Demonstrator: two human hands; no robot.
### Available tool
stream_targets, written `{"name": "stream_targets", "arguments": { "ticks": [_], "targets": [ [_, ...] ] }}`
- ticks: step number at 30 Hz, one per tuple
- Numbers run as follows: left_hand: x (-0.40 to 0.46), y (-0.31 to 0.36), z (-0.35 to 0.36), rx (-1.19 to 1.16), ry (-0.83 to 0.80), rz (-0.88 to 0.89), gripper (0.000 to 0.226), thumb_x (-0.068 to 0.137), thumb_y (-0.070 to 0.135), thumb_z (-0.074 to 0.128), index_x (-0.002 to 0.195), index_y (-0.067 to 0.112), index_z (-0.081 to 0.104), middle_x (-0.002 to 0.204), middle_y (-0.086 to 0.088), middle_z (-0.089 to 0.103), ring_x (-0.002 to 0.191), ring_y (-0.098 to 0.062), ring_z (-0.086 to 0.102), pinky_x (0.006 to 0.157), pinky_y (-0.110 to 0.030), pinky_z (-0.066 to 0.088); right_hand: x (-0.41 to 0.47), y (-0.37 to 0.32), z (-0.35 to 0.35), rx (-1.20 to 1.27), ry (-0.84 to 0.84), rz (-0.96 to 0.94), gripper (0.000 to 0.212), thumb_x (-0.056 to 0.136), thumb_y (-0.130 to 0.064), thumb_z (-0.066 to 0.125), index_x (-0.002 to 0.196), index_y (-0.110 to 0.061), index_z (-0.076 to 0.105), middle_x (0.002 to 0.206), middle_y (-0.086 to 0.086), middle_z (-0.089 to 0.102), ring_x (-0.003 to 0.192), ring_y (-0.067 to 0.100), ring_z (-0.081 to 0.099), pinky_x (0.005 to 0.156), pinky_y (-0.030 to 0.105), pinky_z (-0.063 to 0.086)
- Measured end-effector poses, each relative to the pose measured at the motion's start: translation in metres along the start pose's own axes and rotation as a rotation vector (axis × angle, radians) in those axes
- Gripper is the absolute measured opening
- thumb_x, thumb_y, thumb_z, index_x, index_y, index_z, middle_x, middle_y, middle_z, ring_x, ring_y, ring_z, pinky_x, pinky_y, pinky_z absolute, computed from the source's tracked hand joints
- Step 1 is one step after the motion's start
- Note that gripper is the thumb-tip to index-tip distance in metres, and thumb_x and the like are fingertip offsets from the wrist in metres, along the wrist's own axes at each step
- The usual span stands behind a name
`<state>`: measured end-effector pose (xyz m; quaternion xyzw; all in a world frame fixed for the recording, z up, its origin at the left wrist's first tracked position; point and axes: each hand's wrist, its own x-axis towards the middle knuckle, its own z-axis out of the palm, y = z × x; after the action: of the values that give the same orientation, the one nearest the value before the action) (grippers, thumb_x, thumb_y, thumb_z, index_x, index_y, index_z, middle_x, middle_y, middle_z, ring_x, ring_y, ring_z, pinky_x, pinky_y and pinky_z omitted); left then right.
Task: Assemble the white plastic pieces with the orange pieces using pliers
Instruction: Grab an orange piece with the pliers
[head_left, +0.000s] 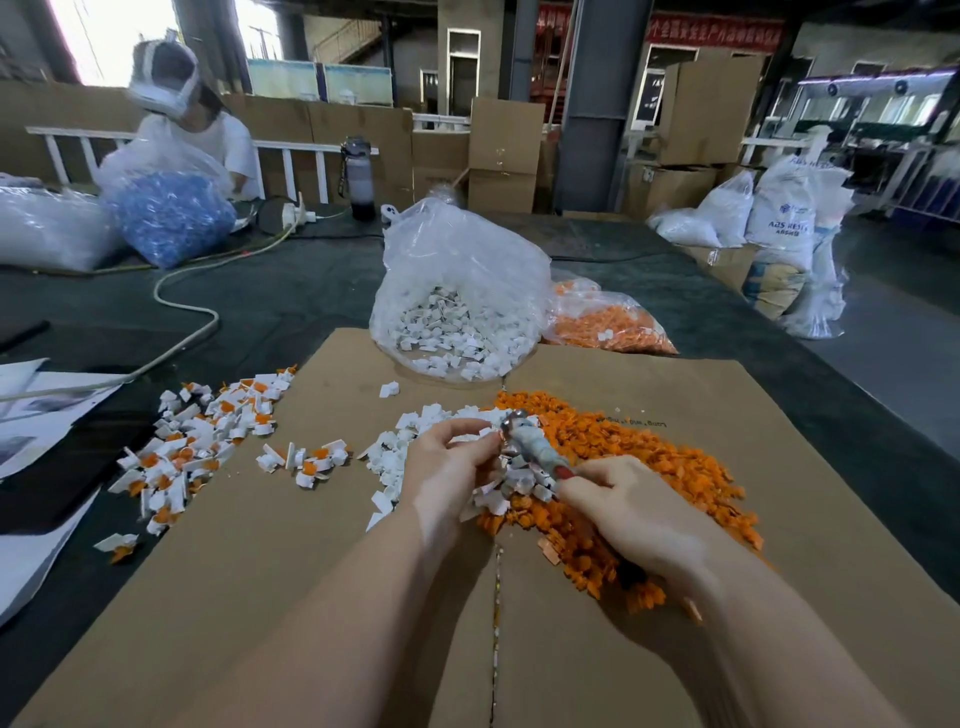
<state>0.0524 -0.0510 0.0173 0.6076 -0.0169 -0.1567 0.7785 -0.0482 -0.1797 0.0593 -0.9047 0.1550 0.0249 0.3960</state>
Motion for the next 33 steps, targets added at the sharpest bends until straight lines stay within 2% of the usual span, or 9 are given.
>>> {"name": "stream_targets", "arguments": {
  "ticks": [6,8,11,14,18,25,30,32,33],
  "targets": [
    [0.007,-0.001,-0.009,0.035,0.057,0.004,0.009,0.083,0.001,0.066,0.086,0.01,0.063,0.068,-0.01,0.063,0.054,-0.013,0.058,0.054,-0.022,0.049,-0.007,-0.01,0.003,0.213,-0.165,0.076,0.024,0.095,-0.025,0.045,0.076,-0.012,0.049,0.039,-0.012,0.039,0.035,0.005,0.036,0.036,0.015,0.028],
    [0.008,-0.002,-0.01,0.034,0.084,-0.002,0.01,0.083,0.0,0.065,0.084,0.009,0.062,0.062,-0.007,0.062,0.05,-0.012,0.057,0.051,-0.021,0.049,-0.008,-0.013,0.005,0.269,-0.205,0.107,0.019,0.095,-0.02,0.042,0.081,-0.009,0.048,0.047,-0.005,0.047,0.041,0.01,0.043,0.039,0.015,0.03],
    [0.009,-0.003,-0.009,0.015,0.115,-0.015,0.009,0.083,-0.002,0.063,0.086,0.006,0.061,0.057,-0.007,0.061,0.046,-0.01,0.056,0.046,-0.019,0.049,-0.009,-0.015,0.009,0.307,-0.239,0.135,0.011,0.092,-0.016,0.041,0.089,-0.008,0.048,0.072,0.012,0.05,0.063,0.024,0.049,0.052,0.028,0.036],
    [0.008,-0.004,-0.008,-0.014,0.118,-0.034,0.009,0.085,-0.002,0.061,0.09,0.005,0.06,0.061,-0.009,0.06,0.05,-0.012,0.056,0.051,-0.021,0.051,-0.007,-0.016,0.012,0.205,-0.221,0.109,0.011,0.092,-0.019,0.043,0.087,-0.009,0.047,0.075,0.01,0.051,0.065,0.023,0.049,0.057,0.032,0.036],
    [0.005,-0.003,-0.005,-0.043,0.121,-0.052,0.011,0.085,-0.003,0.06,0.093,0.004,0.059,0.063,-0.011,0.059,0.047,-0.011,0.055,0.049,-0.02,0.051,-0.004,-0.013,0.018,-0.033,-0.11,0.012,0.019,0.093,-0.025,0.044,0.077,-0.017,0.04,0.077,0.002,0.047,0.065,0.017,0.045,0.059,0.029,0.034],
    [0.001,-0.01,-0.002,-0.078,0.143,-0.05,0.011,0.084,-0.003,0.061,0.088,0.007,0.059,0.056,-0.007,0.06,0.041,-0.007,0.056,0.044,-0.018,0.048,-0.001,0.001,0.03,-0.052,0.033,-0.015,0.021,0.092,-0.028,0.05,0.076,-0.02,0.04,0.079,0.0,0.047,0.068,0.018,0.047,0.059,0.028,0.035],
    [-0.007,-0.019,-0.007,-0.038,0.095,-0.009,0.014,0.083,-0.001,0.064,0.095,0.006,0.061,0.059,-0.003,0.061,0.045,-0.007,0.056,0.047,-0.02,0.048,0.001,0.023,0.028,-0.084,0.343,0.021,0.031,0.077,-0.05,0.065,0.092,-0.025,0.053,0.084,-0.012,0.051,0.076,0.009,0.049,0.057,0.025,0.033],
    [-0.013,-0.026,-0.01,0.094,0.051,0.06,0.015,0.084,0.001,0.064,0.095,0.011,0.067,0.058,0.003,0.062,0.05,-0.004,0.058,0.052,-0.016,0.048,0.004,0.034,0.025,-0.202,0.474,0.05,0.036,0.079,-0.05,0.064,0.102,-0.025,0.053,0.095,-0.007,0.053,0.09,0.013,0.05,0.066,0.027,0.038],
    [-0.016,-0.03,-0.012,0.193,0.024,0.095,0.016,0.086,0.004,0.063,0.095,0.016,0.069,0.065,0.005,0.066,0.061,-0.004,0.061,0.061,-0.016,0.05,0.006,0.04,0.024,-0.286,0.517,0.071,0.041,0.08,-0.05,0.062,0.109,-0.023,0.053,0.103,-0.003,0.054,0.099,0.016,0.05,0.073,0.028,0.04]
  ]
}}
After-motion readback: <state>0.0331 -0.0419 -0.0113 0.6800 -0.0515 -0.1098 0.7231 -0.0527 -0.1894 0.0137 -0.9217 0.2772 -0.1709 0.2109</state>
